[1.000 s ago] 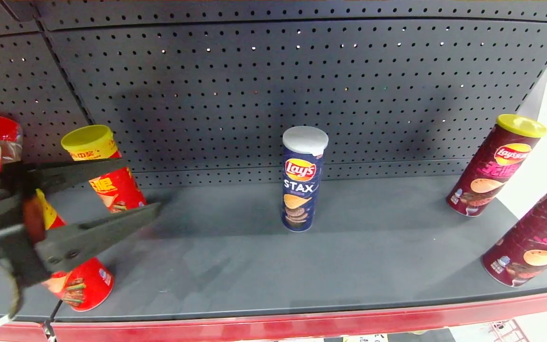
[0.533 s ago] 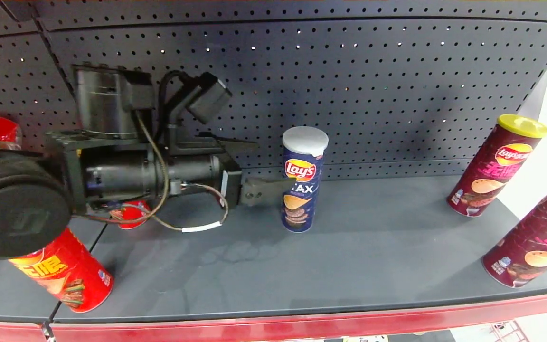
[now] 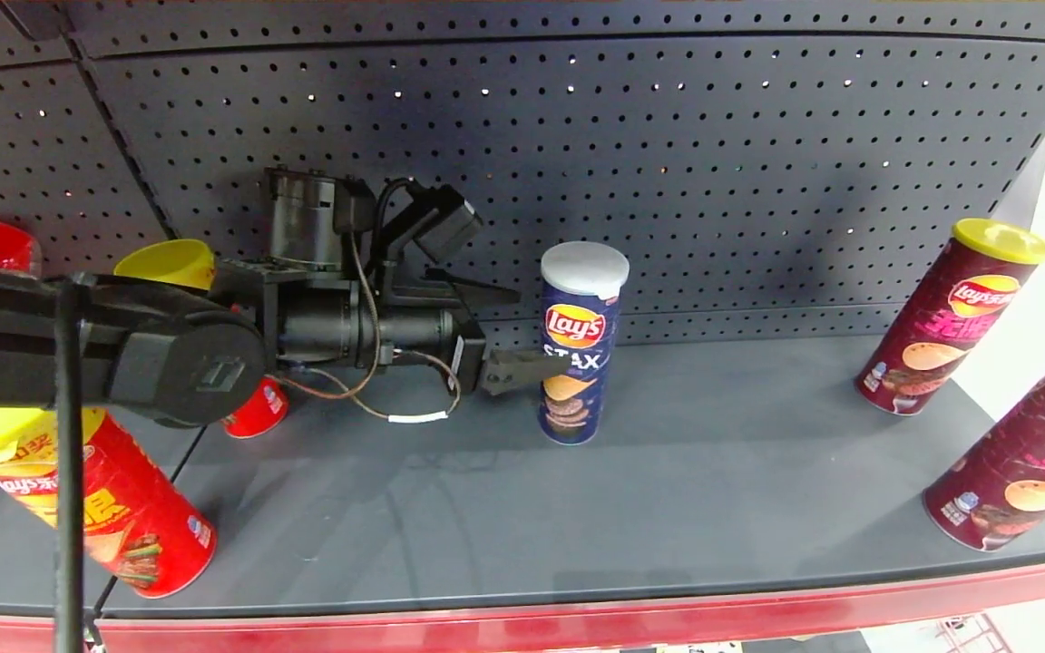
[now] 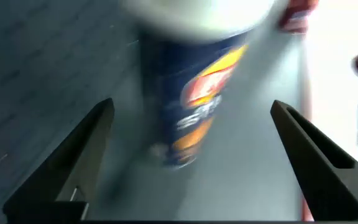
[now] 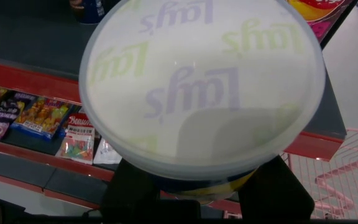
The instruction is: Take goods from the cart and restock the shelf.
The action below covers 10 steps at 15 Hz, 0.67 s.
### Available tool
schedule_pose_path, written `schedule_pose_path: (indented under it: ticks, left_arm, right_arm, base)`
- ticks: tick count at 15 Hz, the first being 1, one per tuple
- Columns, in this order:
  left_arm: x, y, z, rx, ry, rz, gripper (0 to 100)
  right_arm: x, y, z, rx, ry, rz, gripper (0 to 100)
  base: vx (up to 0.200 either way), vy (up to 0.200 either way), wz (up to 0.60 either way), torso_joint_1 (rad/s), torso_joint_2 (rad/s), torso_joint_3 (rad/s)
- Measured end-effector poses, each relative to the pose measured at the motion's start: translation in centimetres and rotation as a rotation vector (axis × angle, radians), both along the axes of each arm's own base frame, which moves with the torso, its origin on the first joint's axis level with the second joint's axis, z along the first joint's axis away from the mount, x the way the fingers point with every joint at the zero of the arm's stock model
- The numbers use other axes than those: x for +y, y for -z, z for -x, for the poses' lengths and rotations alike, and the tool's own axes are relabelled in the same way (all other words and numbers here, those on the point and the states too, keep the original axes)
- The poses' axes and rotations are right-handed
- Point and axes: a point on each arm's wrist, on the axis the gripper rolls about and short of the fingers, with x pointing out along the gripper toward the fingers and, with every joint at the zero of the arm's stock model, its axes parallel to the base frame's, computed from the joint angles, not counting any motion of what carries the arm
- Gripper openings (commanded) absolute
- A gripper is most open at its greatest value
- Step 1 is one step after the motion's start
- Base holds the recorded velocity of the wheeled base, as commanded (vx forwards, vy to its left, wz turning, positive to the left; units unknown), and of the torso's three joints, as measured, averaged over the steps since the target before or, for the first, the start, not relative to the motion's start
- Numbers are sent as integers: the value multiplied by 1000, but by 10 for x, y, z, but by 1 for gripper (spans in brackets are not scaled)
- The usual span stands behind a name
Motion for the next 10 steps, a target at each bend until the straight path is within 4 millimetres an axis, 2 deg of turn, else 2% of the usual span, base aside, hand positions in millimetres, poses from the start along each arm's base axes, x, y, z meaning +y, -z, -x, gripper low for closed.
schedule_pose_path:
  ticks: [2,10]
  left_arm:
    - [-1,-4,-8,-9,84,36,100]
    - [-21,0,-44,-72,117,55,100]
  right_arm:
    - [0,0,0,2,0,0,0]
    - [0,-1,0,0,5,0,0]
  base:
    - [0,0,0,0,0,0]
    - [0,0,0,0,0,0]
